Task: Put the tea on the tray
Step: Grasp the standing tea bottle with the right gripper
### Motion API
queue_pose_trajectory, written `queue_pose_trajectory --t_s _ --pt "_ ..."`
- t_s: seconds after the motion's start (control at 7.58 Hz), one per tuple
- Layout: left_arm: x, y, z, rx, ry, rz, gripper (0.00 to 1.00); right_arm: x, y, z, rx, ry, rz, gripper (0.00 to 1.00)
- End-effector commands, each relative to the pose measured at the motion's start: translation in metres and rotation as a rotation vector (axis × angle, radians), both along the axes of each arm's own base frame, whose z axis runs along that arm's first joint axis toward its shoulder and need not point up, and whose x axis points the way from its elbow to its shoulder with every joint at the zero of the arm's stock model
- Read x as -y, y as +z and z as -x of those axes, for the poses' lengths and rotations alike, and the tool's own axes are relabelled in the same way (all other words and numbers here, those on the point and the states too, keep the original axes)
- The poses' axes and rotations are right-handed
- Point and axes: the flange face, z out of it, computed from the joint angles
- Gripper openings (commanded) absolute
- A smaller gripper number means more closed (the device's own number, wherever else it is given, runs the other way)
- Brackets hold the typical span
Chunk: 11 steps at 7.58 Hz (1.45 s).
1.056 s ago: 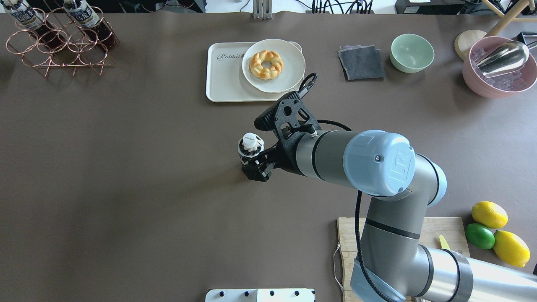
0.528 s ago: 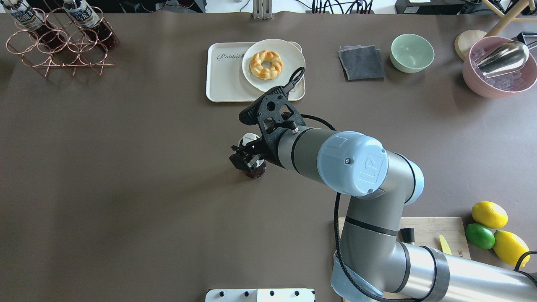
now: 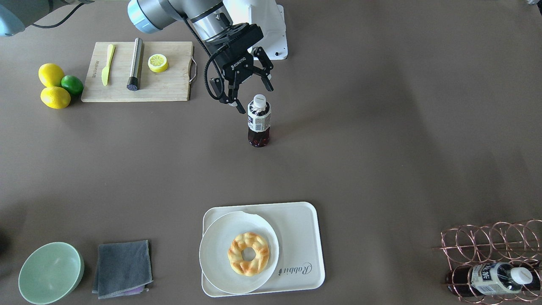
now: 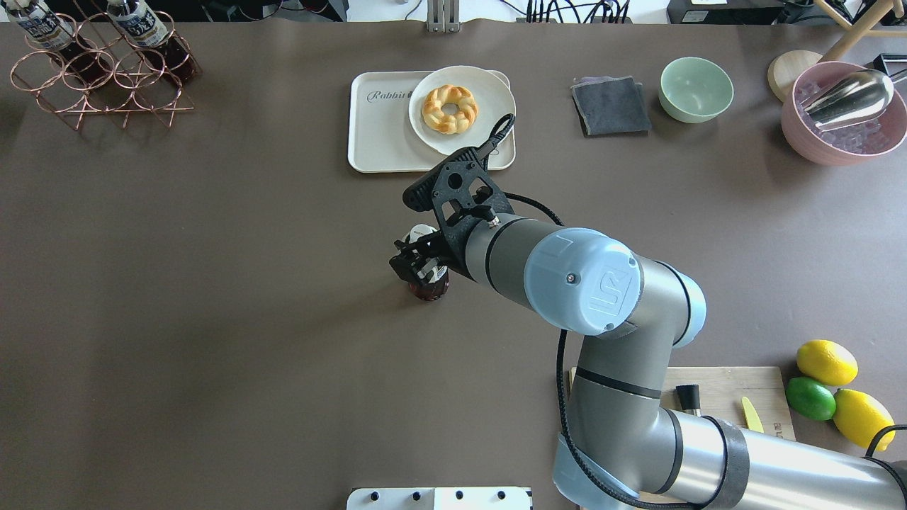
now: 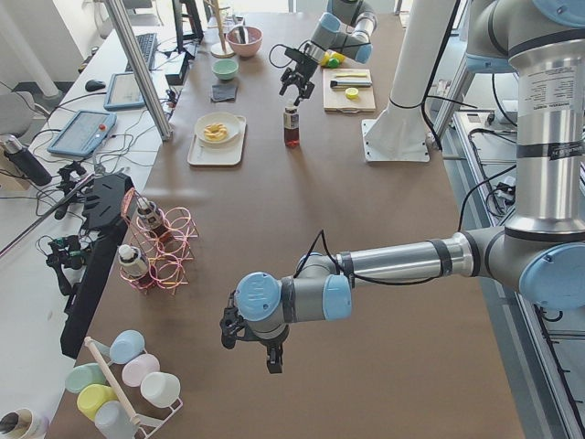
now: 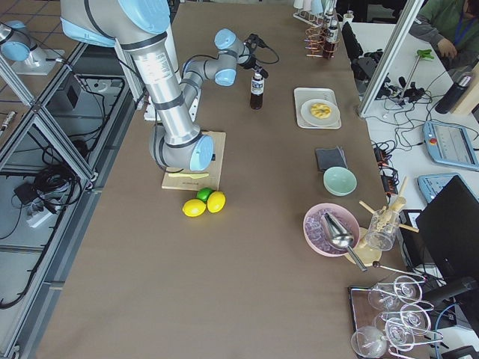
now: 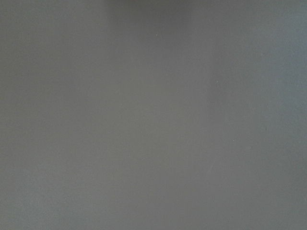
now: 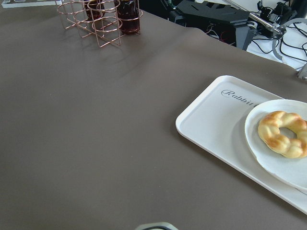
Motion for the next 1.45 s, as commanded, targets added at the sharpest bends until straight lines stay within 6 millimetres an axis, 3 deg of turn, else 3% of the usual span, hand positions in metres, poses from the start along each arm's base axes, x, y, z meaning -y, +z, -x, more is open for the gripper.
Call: queue_pose_trajectory --t_s 0.0,0.4,0.53,0.66,0.92,1.32 --pt "-0.001 0.000 0.000 -0.001 -0.001 0.002 0.98 -0.011 0.000 0.009 -0.002 0.000 -0.004 0.91" --pt "0.004 -0.005 0.000 0.001 -0.002 -0.008 0.98 -0.012 0.005 0.014 -0.016 0.010 -0.005 0.78" --pt "0.003 -0.005 0.000 0.001 -0.001 -0.007 0.98 -0.012 0.004 0.014 -0.015 0.010 -0.006 0.45" --pt "0.002 -0.004 0.000 0.001 -0.001 -0.006 0.98 -0.012 0.003 0.014 -0.011 0.011 -0.006 0.00" --pt "0.001 -0.003 0.000 0.001 -0.001 -0.004 0.98 -0.007 -0.003 0.009 0.002 0.024 -0.006 0.00" --pt "-0.002 -0.001 0.000 0.001 -0.001 -0.001 0.98 0.026 -0.060 -0.018 0.061 0.090 0.001 0.00"
